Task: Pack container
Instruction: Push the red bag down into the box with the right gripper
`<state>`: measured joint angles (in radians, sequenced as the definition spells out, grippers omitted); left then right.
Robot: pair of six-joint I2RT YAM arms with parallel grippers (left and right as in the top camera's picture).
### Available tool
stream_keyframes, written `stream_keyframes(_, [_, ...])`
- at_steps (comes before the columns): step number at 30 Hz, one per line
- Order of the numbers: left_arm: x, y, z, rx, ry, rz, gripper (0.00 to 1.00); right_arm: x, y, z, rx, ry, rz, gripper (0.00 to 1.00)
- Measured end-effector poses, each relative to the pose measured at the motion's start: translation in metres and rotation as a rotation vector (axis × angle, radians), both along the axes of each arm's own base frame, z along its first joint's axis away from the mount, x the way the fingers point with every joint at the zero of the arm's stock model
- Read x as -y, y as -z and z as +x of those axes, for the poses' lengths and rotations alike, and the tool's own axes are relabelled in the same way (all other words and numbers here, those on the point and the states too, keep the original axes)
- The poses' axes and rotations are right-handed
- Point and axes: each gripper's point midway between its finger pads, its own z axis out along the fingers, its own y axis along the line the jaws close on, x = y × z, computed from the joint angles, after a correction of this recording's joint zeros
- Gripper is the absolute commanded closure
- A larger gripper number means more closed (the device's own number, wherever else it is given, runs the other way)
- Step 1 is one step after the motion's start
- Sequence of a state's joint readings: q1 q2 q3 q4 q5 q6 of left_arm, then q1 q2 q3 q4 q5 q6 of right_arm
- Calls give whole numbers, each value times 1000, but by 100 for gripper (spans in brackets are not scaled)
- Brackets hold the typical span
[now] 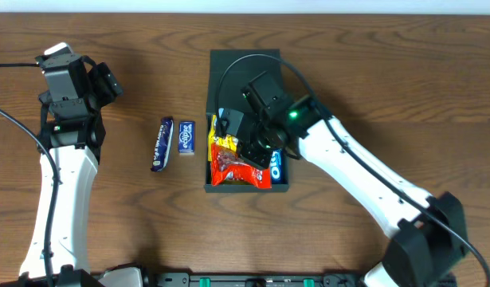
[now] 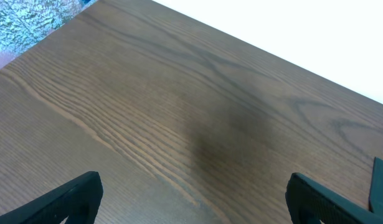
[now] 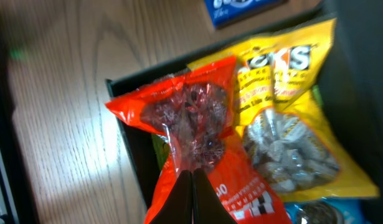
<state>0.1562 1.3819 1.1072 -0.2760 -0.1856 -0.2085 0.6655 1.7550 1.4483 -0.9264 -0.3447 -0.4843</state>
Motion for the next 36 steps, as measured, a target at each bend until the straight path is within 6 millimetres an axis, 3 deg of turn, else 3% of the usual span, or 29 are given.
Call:
stream_keyframes(5, [0, 0, 0, 0, 0, 0, 5, 3, 31, -4, -79, -5, -64, 99])
stream_keyframes(15, [0, 0, 0, -1, 0, 0, 5, 4, 52, -5, -106, -40, -97, 98])
stream_keyframes(24, [0, 0, 0, 0, 0, 0, 5, 1, 96, -2, -167, -46, -142, 99])
stream_keyframes(32, [0, 0, 0, -1, 0, 0, 5, -1, 92, 1, -168, -34, -142, 99])
stream_keyframes(36, [0, 0, 0, -1, 0, 0, 5, -6, 66, 7, -122, -28, -105, 99])
